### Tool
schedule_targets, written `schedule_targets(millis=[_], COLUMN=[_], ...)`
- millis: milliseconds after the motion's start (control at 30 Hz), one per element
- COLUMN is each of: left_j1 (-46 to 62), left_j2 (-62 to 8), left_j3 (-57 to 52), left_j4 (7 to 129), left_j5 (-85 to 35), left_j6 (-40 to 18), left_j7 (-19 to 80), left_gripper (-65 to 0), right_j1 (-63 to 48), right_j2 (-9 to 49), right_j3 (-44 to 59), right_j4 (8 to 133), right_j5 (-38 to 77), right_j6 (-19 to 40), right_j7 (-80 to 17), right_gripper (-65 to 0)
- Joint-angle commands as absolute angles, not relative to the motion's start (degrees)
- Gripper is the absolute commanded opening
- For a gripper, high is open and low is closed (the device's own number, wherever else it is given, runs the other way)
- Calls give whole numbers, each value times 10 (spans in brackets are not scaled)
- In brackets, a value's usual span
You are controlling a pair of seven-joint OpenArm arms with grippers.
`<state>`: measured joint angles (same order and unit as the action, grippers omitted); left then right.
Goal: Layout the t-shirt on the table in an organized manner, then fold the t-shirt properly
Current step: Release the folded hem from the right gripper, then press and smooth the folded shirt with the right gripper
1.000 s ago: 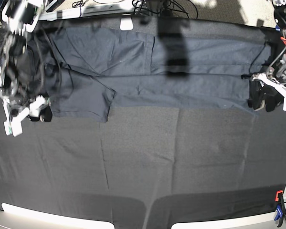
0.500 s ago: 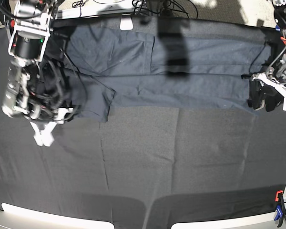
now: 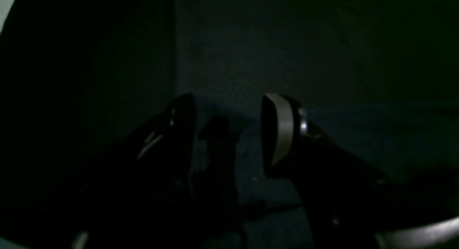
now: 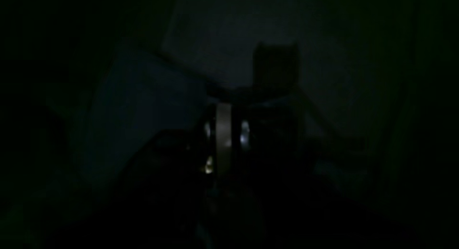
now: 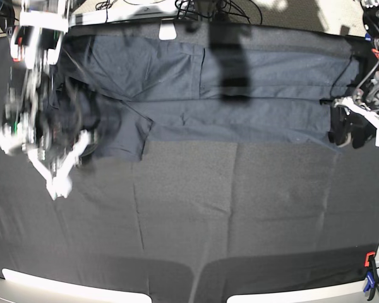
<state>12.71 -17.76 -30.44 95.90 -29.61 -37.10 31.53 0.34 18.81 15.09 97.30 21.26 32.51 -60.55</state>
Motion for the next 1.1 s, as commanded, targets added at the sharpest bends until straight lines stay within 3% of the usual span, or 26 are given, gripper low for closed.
schedule_targets(millis=[0, 267, 700, 1067], left_j1=[122, 122, 122, 122], left_j2=[-186, -186, -186, -186], left_j3=[-308, -308, -308, -308], left_j4=[970, 970, 970, 970], left_j5=[-305, -305, -300, -300], left_j6=[-373, -373, -373, -373], left_j7=[300, 300, 300, 300], left_gripper=[-373, -373, -373, -373], right_j1=[2, -112, -174, -176], right_j2=[195, 190, 69, 65], right_j3=[154, 153, 147, 0], right_j4=[998, 1127, 1160, 1160], right_j5=[230, 335, 345, 315], right_j6=[326, 326, 373, 373], right_j7=[-595, -596, -584, -643], right_gripper=[-643, -643, -642, -642])
